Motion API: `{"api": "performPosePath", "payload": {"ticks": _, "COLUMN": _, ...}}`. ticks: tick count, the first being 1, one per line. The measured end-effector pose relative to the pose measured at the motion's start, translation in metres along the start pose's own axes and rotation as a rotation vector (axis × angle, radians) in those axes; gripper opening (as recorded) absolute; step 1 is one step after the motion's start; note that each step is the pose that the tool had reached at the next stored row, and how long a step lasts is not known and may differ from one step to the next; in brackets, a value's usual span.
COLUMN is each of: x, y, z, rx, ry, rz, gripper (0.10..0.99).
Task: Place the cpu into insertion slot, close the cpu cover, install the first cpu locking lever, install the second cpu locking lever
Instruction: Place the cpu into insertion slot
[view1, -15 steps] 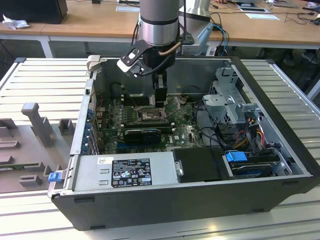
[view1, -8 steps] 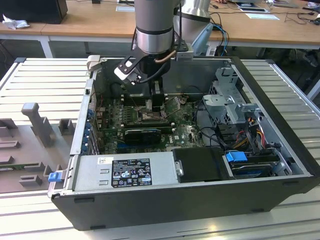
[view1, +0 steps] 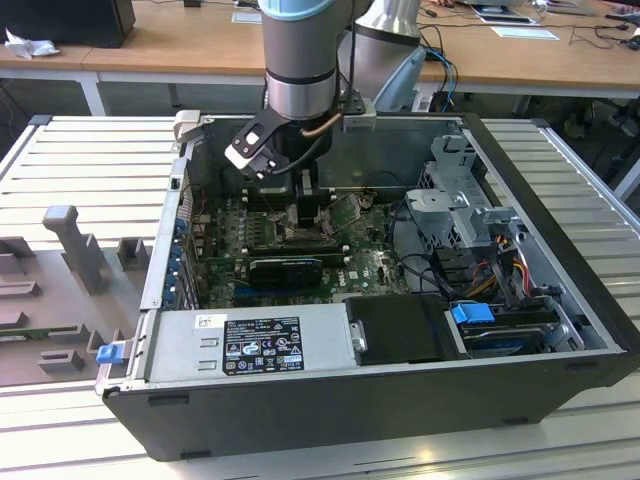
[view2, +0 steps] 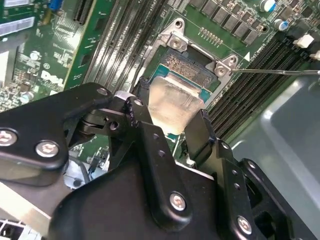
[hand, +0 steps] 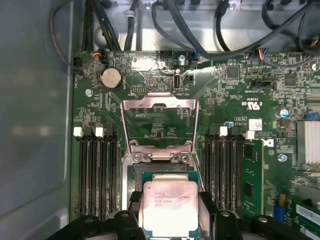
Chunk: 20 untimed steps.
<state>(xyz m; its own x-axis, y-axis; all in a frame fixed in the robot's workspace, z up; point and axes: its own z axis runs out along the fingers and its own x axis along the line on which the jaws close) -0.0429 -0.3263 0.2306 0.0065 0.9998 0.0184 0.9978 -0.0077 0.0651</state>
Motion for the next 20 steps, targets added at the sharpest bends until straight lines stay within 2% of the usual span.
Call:
{"api": "performPosePath", "payload": {"ticks": 3, "x": 0.0000, "y": -0.0010, "z": 0.0107, "rx": 0.000, "ry": -0.0001, "rz": 0.002, "gripper": 0.529}}
{"api": "performPosePath", "payload": {"ticks": 5, "x": 0.0003, "y": -0.0013, "z": 0.0141, "rx": 0.000, "ry": 0.0001, "rz": -0.002, "gripper": 0.529}}
{"api": "performPosePath", "payload": {"ticks": 15, "x": 0.0016, "y": -0.0014, "z": 0.0153, "rx": 0.000, "ry": 0.0001, "rz": -0.002, "gripper": 0.529}}
{"api": "performPosePath", "payload": {"ticks": 20, "x": 0.0034, "y": -0.0029, "z": 0.0204, "rx": 0.002, "ry": 0.0000, "rz": -0.002, "gripper": 0.529}}
